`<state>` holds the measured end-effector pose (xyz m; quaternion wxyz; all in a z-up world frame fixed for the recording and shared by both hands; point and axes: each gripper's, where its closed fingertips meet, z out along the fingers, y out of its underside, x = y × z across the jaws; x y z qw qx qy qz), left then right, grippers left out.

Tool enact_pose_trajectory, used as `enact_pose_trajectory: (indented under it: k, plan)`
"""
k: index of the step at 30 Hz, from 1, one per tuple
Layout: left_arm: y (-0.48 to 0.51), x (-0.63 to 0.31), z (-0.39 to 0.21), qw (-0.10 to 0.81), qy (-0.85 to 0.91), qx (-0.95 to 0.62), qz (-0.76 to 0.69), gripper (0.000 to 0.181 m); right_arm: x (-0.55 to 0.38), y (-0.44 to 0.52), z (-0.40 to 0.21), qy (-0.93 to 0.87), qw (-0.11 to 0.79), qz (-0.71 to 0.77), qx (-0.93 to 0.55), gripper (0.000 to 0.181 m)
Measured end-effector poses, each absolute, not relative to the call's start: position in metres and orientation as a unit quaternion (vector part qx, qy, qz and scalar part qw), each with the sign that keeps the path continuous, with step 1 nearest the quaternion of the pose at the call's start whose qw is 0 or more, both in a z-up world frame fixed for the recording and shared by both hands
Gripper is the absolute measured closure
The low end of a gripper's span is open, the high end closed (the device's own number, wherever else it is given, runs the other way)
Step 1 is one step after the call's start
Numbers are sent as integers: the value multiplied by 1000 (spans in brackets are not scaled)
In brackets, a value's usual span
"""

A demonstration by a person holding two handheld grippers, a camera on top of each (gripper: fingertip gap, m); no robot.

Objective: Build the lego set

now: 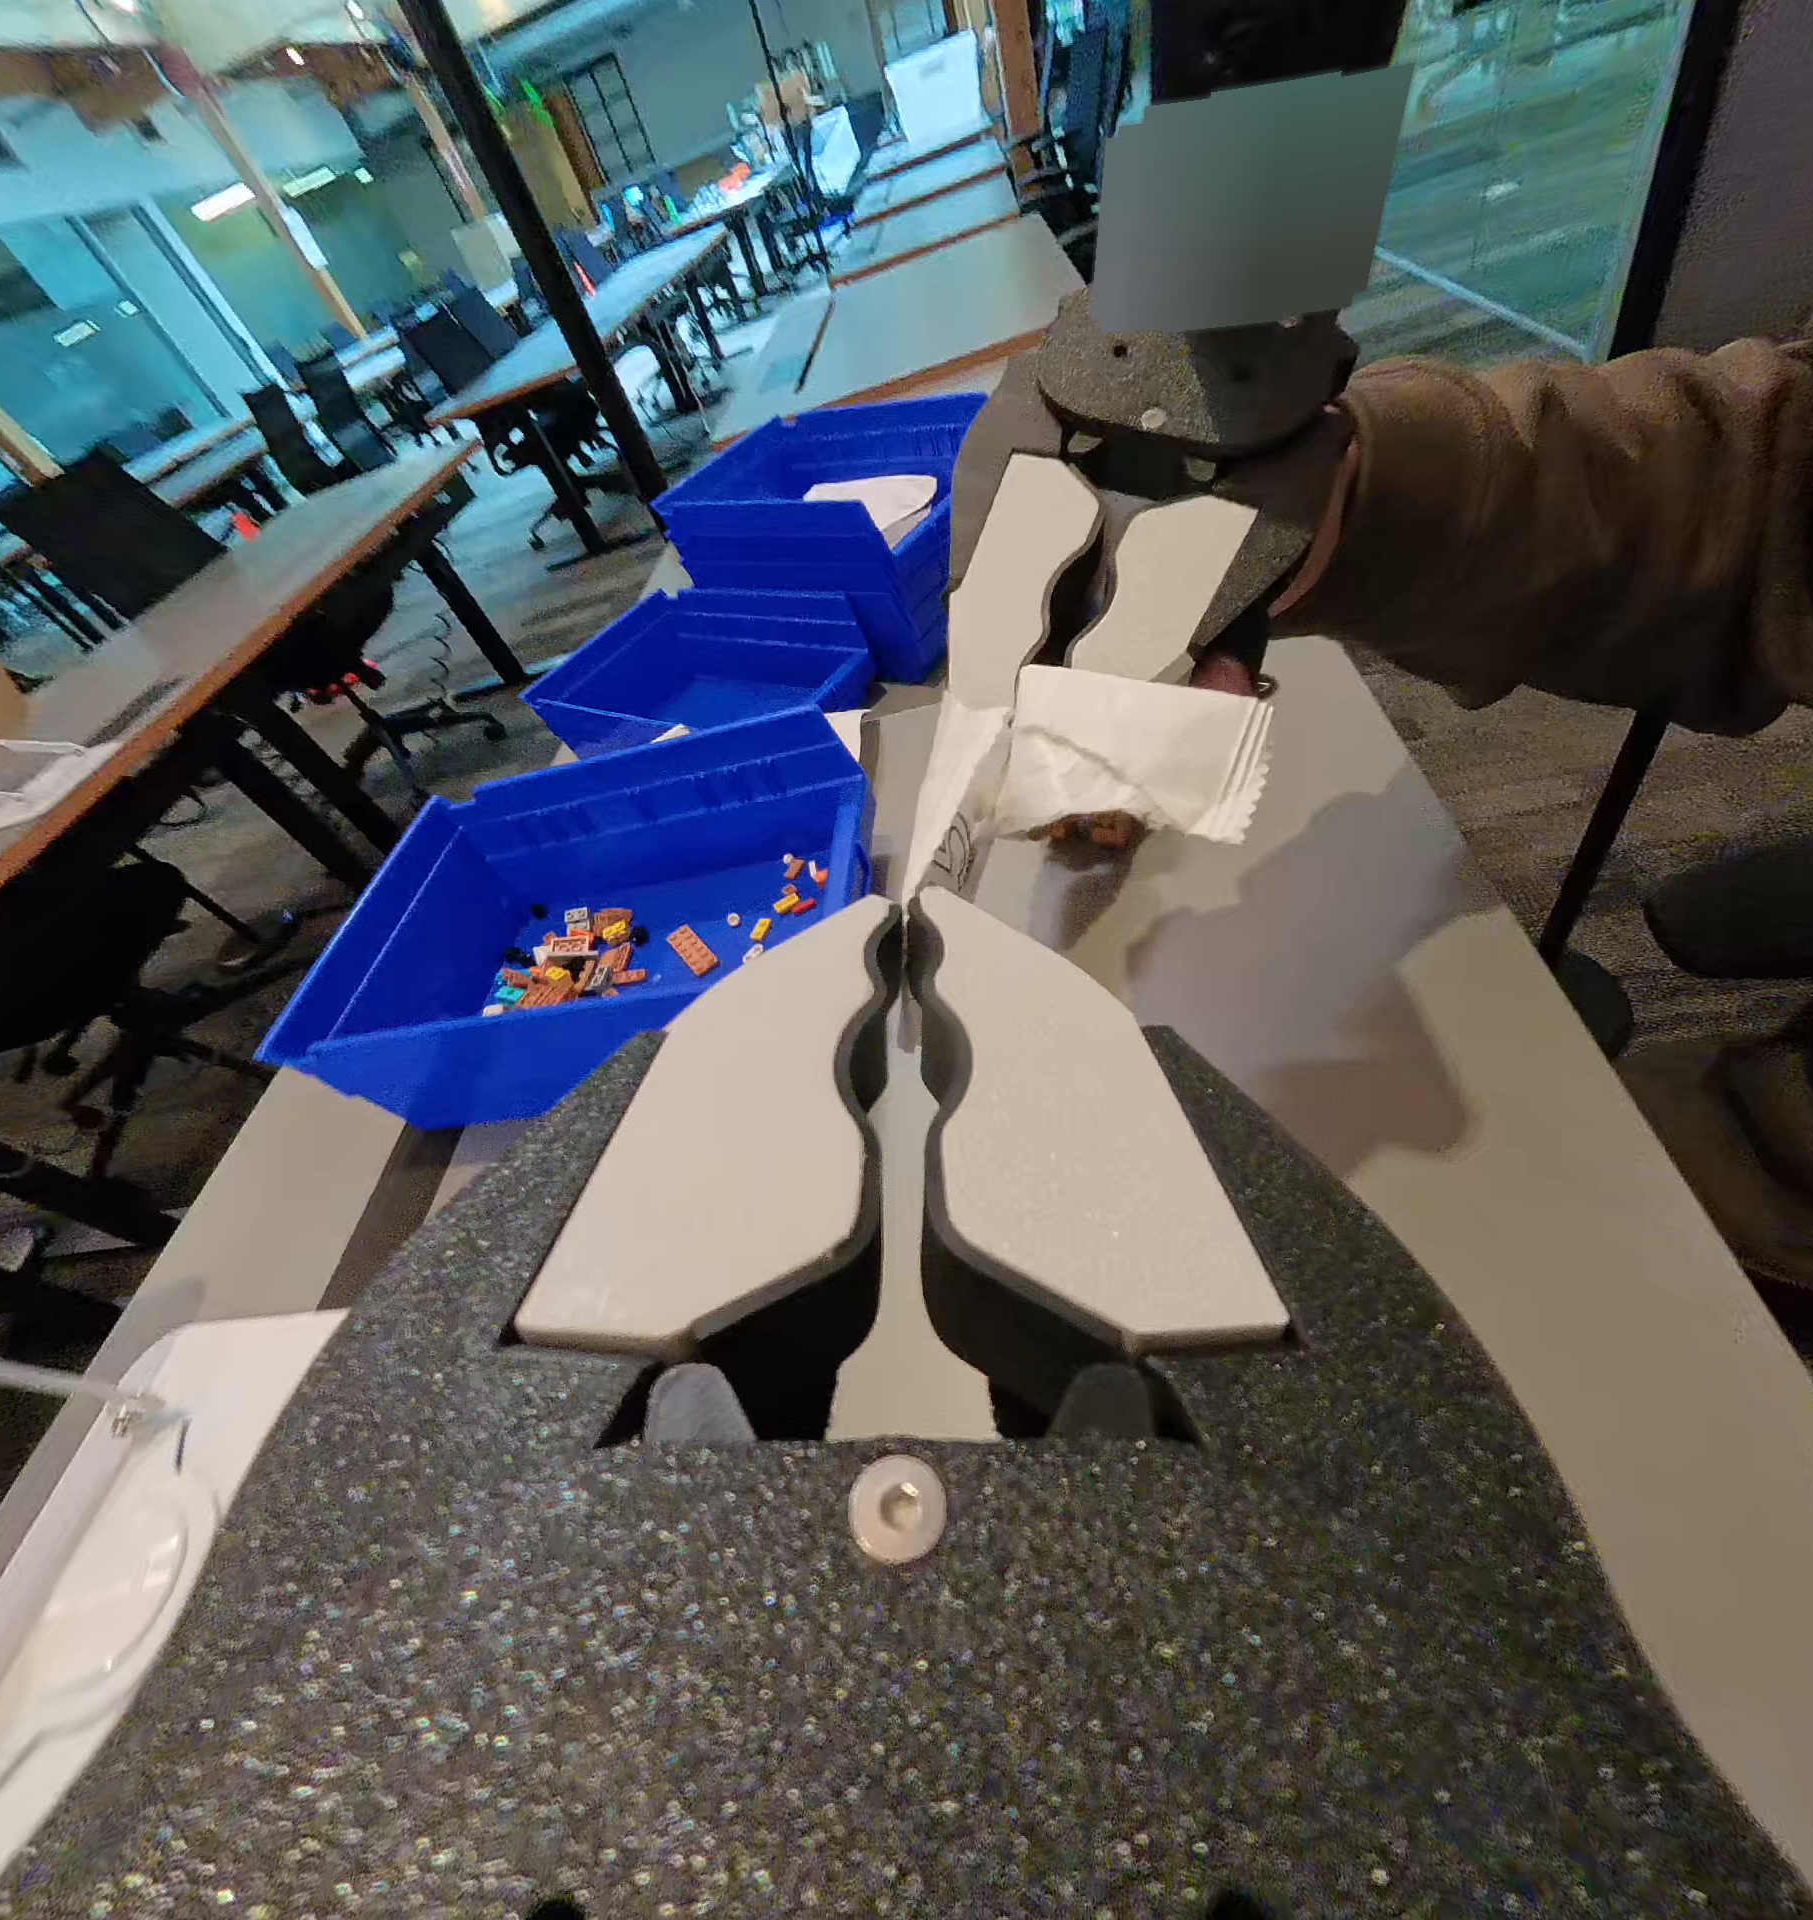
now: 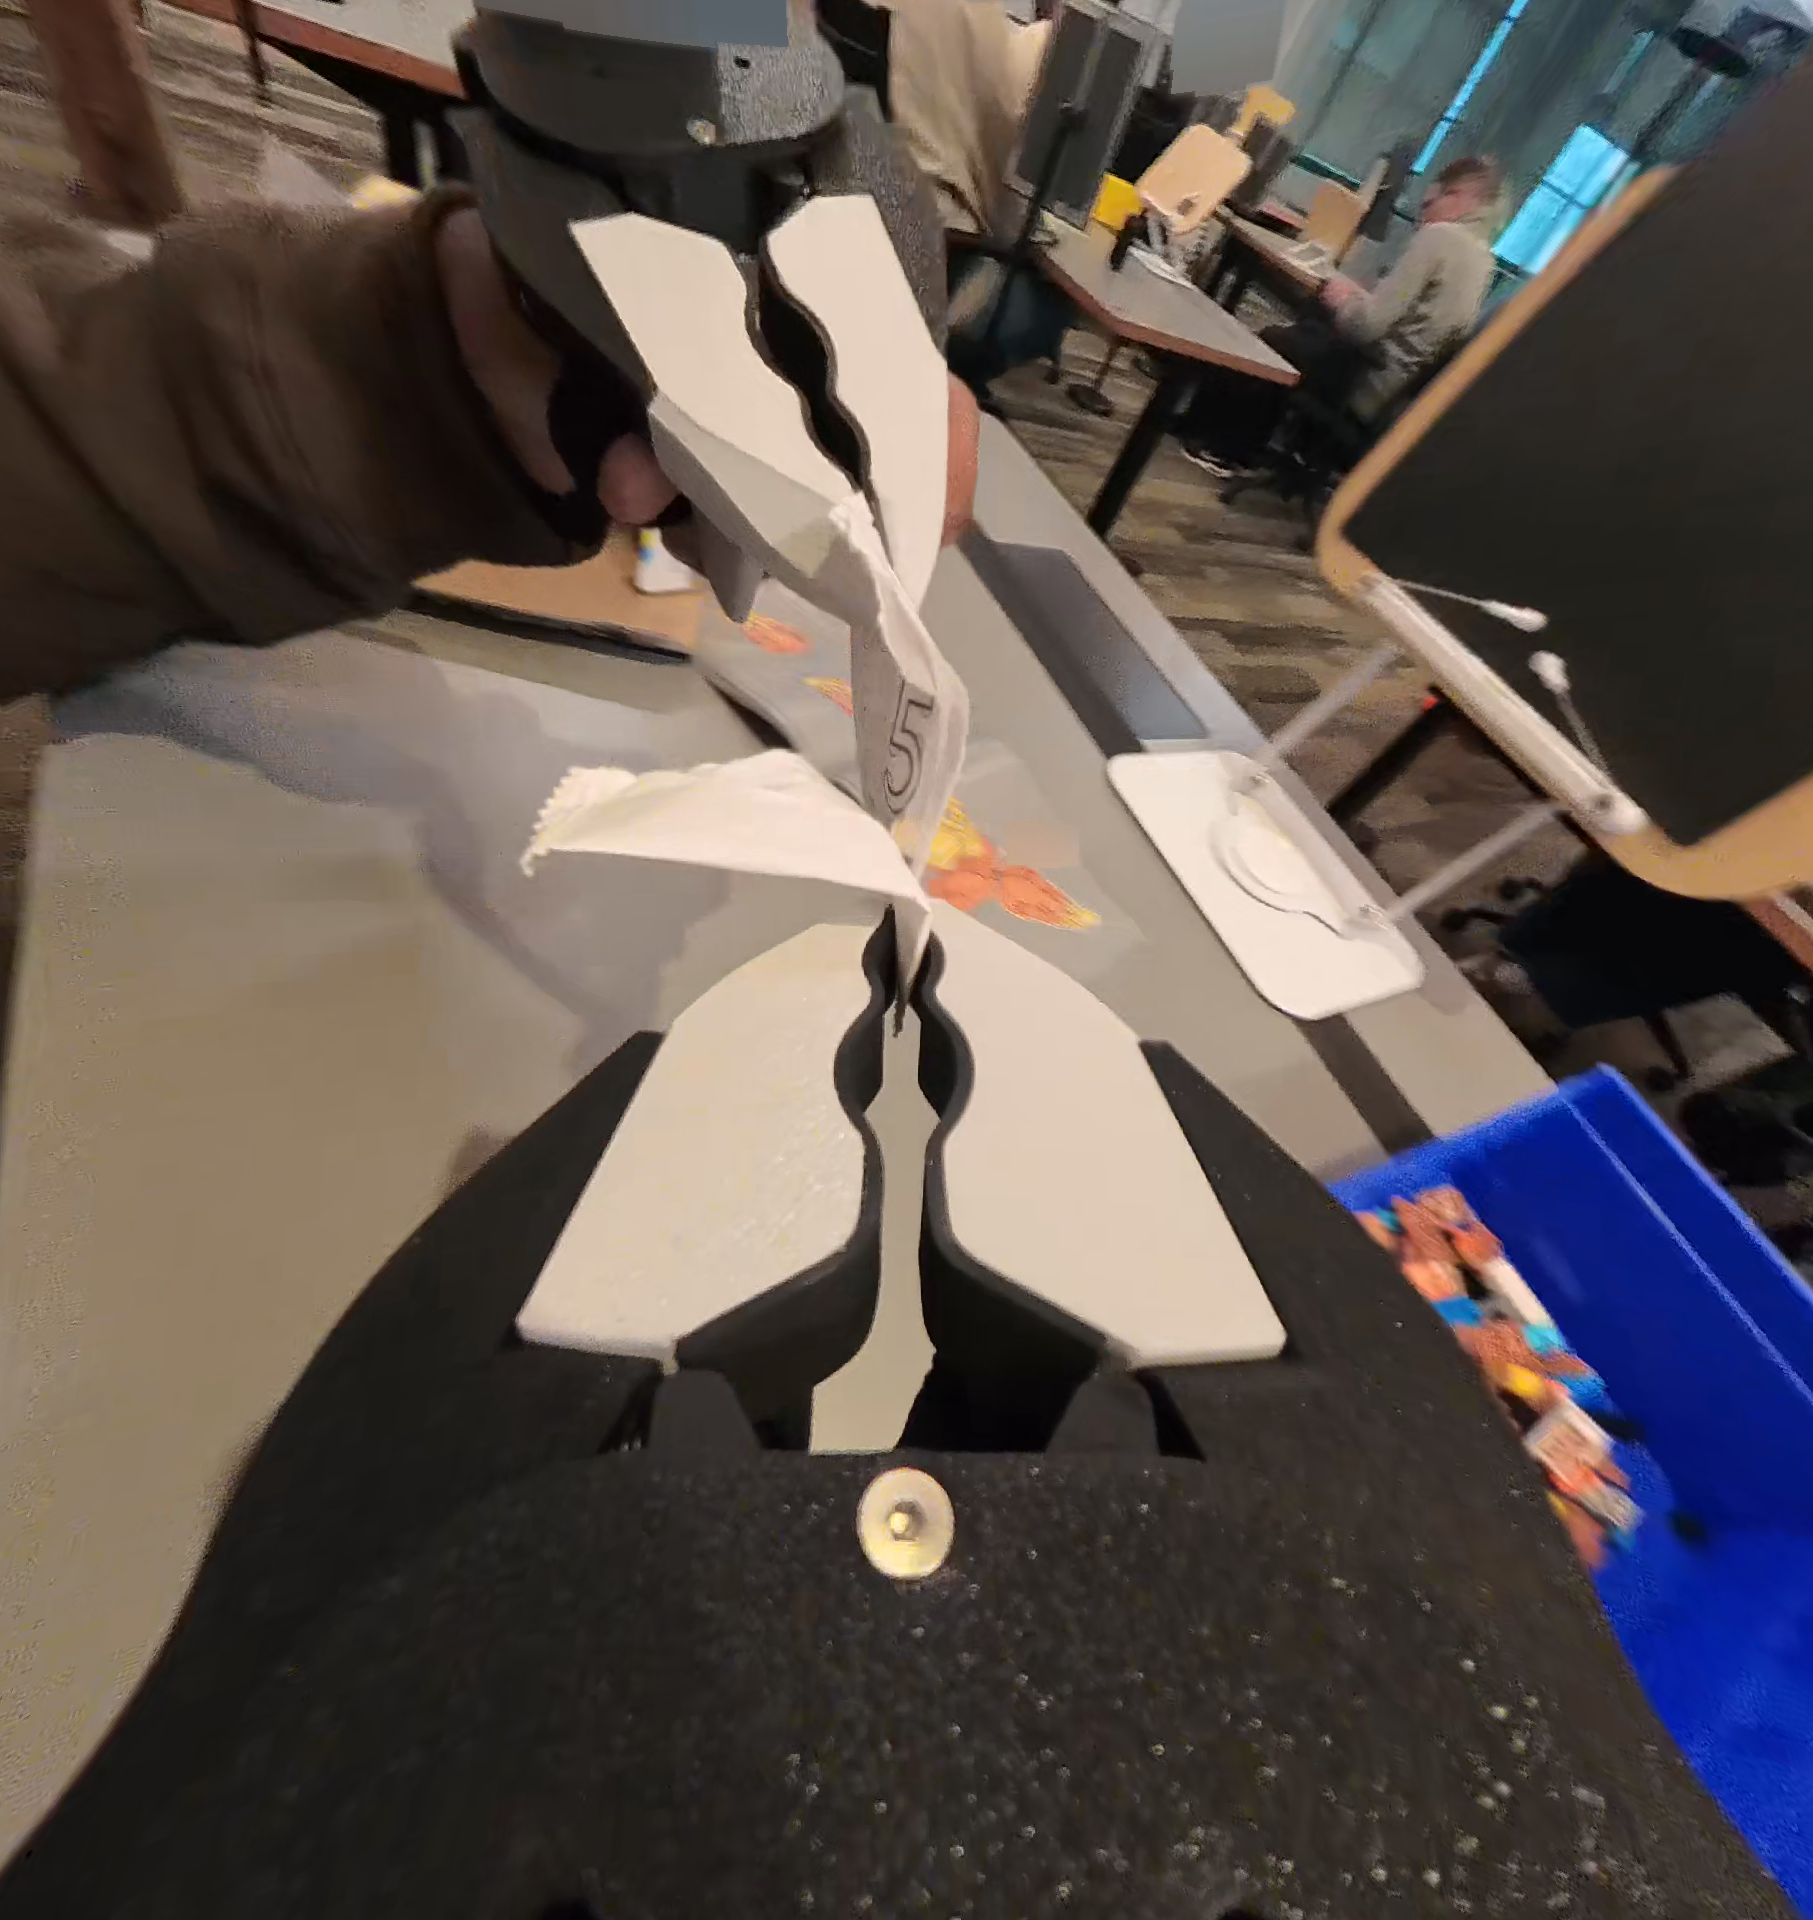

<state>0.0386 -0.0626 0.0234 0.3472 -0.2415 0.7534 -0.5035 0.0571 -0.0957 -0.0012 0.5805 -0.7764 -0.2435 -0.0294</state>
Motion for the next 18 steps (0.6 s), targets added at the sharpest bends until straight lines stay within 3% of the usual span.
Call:
enact_pose_trajectory:
  k: [9,18]
  plan:
    - [-93,197,13,282,830,-223,-426,181,223,-122,-24,-206,559,-90,-798,180]
    - [-89,273,-52,248,890,-226,-308,181,305,-122,-102,-222,435,-189,-852,172]
